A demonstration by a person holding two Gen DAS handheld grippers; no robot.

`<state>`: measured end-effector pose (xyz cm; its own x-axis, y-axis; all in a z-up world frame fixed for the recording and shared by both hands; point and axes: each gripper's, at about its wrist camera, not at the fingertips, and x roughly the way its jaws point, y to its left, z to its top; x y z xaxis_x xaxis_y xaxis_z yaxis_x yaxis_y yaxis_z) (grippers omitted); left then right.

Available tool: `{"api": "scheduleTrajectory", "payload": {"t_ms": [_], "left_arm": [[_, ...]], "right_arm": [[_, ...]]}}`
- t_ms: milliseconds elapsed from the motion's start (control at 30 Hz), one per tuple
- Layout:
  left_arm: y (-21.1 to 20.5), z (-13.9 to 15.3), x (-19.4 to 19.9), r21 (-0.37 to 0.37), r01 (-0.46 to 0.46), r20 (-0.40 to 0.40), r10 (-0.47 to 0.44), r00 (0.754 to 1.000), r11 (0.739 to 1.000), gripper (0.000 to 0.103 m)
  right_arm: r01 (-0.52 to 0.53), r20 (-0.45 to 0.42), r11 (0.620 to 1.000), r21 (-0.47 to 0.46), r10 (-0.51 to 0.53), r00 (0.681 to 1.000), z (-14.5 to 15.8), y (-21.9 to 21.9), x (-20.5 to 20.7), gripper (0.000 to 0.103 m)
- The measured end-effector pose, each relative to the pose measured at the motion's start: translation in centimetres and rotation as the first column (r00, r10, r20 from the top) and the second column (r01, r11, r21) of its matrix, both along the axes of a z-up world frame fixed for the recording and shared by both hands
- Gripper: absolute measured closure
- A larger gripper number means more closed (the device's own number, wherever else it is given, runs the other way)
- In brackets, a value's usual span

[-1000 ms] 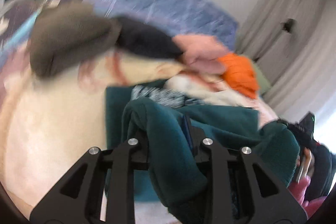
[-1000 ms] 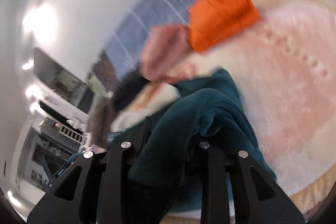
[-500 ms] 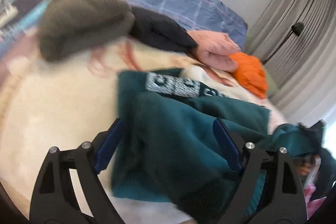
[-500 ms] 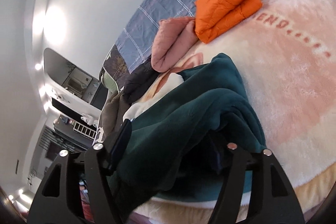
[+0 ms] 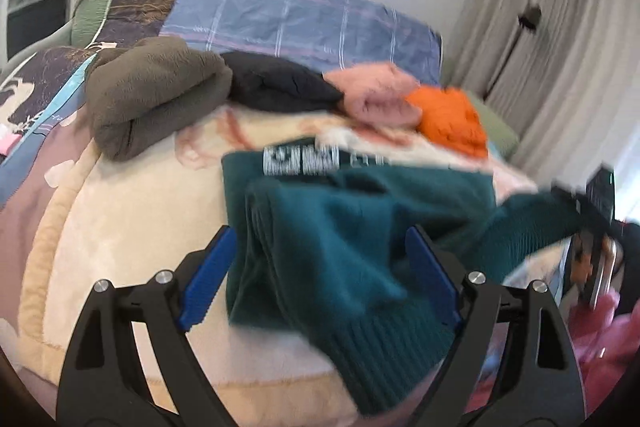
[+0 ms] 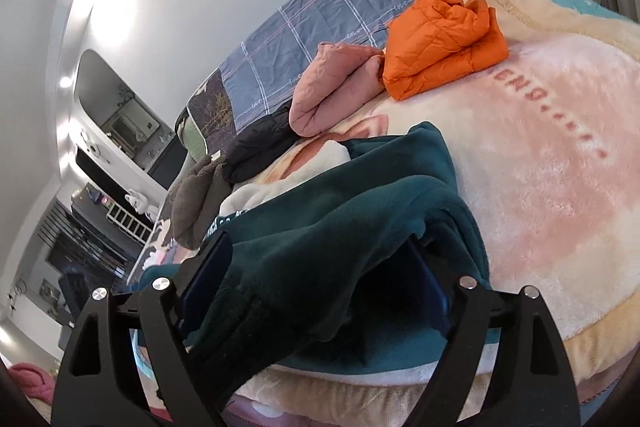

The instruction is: Fold large clothes

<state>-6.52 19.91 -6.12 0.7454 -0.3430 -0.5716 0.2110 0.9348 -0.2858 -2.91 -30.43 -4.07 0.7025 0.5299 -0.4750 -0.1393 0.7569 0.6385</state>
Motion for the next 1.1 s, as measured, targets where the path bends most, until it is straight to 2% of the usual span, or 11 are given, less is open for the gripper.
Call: {"api": "scheduleTrajectory", "payload": {"t_ms": [200,433,467,533,667,767,833,900,967,1033,1100], "left_arm": [[0.6,-2.8,-1.9,-0.032,0.038,-0.087,-0.04,0.995,0.999,0.016],[-1.7,-6.7,-1.3,-0.131,0.203,-0.182,-0.225,0.957,0.97,0.016],[-2.1,-6.8,-0.9,-0.137,0.212,-0.18,-0.235,0.955,0.968,0.02],[-2.8,-6.6,-0.3,-0.204,0.269,-0.152,-0.302,0.941,0.941,0.066],[-4.4,-2.7,0.9,-0.184,0.333,0.001,-0.339,0.941,0.925,0.077],[-2.9,1.1,3.4,-0.234,0.27,0.135,-0.243,0.96,0.934,0.083],[-0.4,2.4,5.8,-0.291,0.113,0.188,-0.059,0.98,0.95,0.078],[1.3,2.4,8.0,-0.25,-0.072,0.198,0.124,0.972,0.966,0.071],[2.7,1.0,10.3,-0.25,-0.173,0.115,0.207,0.972,0.953,0.073],[3.1,-0.6,10.8,-0.274,-0.171,0.04,0.189,0.981,0.946,0.068],[2.9,-1.5,10.0,-0.219,-0.17,0.043,0.184,0.982,0.961,0.042]], "right_arm": [[0.013,-0.024,1.0,0.012,-0.013,1.0,-0.8,0.0,1.3,0.018],[0.012,-0.036,1.0,-0.001,-0.012,0.999,-1.3,0.2,2.1,0.018],[0.012,-0.038,1.0,-0.002,-0.012,0.999,-1.3,0.2,2.1,0.018],[0.014,-0.044,1.0,-0.011,-0.015,0.999,-1.4,0.3,2.2,0.018],[0.022,-0.052,1.0,-0.005,-0.022,0.998,-0.8,0.2,3.1,0.018],[0.048,-0.067,0.995,0.088,-0.042,0.997,-0.5,-1.2,4.8,0.018],[0.172,-0.122,0.972,0.161,-0.153,0.981,-0.7,-3.6,6.1,0.015],[0.344,-0.262,0.924,0.165,-0.295,0.919,-1.7,-6.2,7.0,0.015],[0.373,-0.278,0.905,0.204,-0.312,0.908,-2.1,-7.4,7.0,0.015],[0.304,-0.201,0.943,0.137,-0.274,0.94,-1.1,-6.8,6.2,0.015],[0.259,-0.118,0.966,-0.009,-0.258,0.959,-0.1,-5.6,5.2,0.015]]}}
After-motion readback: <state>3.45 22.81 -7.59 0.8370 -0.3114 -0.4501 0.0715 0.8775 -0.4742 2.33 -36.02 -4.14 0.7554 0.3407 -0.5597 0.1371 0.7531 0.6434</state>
